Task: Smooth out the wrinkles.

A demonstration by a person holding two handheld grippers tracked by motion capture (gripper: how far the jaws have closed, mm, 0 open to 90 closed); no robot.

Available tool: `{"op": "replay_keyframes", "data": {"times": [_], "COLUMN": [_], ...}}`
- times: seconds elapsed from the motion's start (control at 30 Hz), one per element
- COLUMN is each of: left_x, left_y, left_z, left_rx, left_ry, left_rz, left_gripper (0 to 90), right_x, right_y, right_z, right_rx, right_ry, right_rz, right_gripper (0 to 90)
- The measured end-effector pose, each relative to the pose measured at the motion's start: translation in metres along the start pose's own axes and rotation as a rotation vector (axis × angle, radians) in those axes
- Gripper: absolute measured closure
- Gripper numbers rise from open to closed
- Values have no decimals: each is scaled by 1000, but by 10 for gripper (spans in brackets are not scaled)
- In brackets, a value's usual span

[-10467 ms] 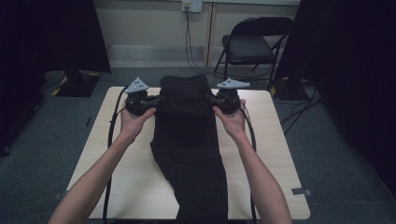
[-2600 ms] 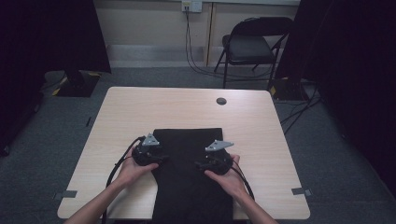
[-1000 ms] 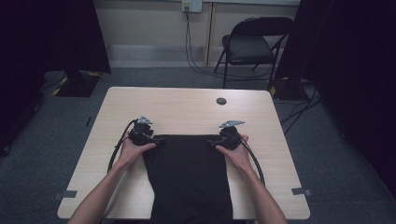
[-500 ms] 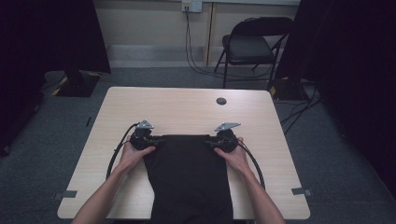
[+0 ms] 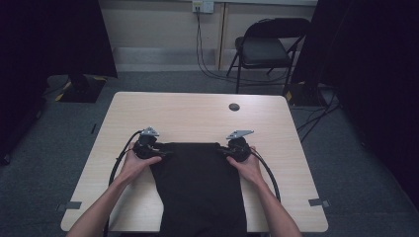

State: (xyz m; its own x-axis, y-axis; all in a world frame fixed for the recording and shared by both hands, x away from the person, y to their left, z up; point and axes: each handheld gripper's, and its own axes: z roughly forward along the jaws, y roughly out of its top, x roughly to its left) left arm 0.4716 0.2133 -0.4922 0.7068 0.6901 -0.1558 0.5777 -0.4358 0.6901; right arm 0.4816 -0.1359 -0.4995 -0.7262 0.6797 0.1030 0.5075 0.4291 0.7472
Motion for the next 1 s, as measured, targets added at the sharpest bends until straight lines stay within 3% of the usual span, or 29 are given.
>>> {"op": "replay_keyframes", "data": {"times": [0.07, 0.13, 0.2, 0.27, 0.33, 0.47, 0.63, 0.73, 1.0], "left_x": [-5, -3, -1, 1, 0, 1, -3, -1, 1], "left_y": [-1, 1, 1, 0, 2, 6, 16, 23, 49], "left_z": [3, 5, 7, 8, 9, 7, -3, -12, -38], "left_rx": [-10, -27, -47, -60, -59, -85, -136, -186, -282], "left_ry": [35, 43, 41, -2, 4, 15, 49, 55, 68], "left_rz": [26, 16, 8, -3, 10, -24, -7, -32, -30], "left_gripper": [310, 350, 576, 781, 844, 859, 863, 862, 863], "right_x": [0, 0, 0, 0, 0, -1, -4, -7, -8], "right_y": [0, 1, 0, 0, 1, 3, 9, 15, 48], "right_z": [0, 0, 0, 0, 0, -4, -15, -25, -54], "right_rx": [2, 5, -1, -1, 0, -19, -72, -122, -235], "right_ry": [-1, 0, 3, -1, -5, -19, -27, -28, -24], "right_rz": [0, -4, 3, 5, 6, 21, 46, 58, 54], "right_gripper": [844, 845, 847, 851, 856, 866, 867, 868, 869]}}
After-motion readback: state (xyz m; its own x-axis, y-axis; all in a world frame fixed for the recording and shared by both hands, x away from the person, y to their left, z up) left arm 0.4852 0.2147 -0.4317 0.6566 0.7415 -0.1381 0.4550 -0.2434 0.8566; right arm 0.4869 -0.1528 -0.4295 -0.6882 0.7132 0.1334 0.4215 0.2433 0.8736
